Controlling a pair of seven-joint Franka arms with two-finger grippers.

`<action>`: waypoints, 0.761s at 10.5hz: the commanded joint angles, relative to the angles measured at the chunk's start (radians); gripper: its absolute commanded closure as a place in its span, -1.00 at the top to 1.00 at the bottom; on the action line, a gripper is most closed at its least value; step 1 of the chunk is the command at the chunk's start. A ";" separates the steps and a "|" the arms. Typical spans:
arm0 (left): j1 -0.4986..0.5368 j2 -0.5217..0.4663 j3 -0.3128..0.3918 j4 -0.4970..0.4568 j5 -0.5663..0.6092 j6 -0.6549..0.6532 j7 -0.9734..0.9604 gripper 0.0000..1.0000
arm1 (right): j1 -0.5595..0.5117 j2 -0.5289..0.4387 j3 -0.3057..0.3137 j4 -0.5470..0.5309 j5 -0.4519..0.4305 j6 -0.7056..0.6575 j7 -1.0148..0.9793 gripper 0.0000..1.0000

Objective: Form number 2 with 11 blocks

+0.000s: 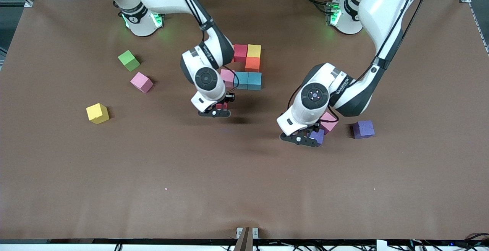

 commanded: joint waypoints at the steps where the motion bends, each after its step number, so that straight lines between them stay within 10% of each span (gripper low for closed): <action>1: -0.014 0.032 0.028 0.012 0.028 0.044 0.014 1.00 | -0.008 0.022 0.037 0.030 -0.029 -0.001 0.075 -0.16; 8: 0.005 0.028 0.054 0.011 0.032 0.046 0.087 1.00 | -0.018 0.005 0.079 -0.003 -0.081 -0.002 0.128 -0.17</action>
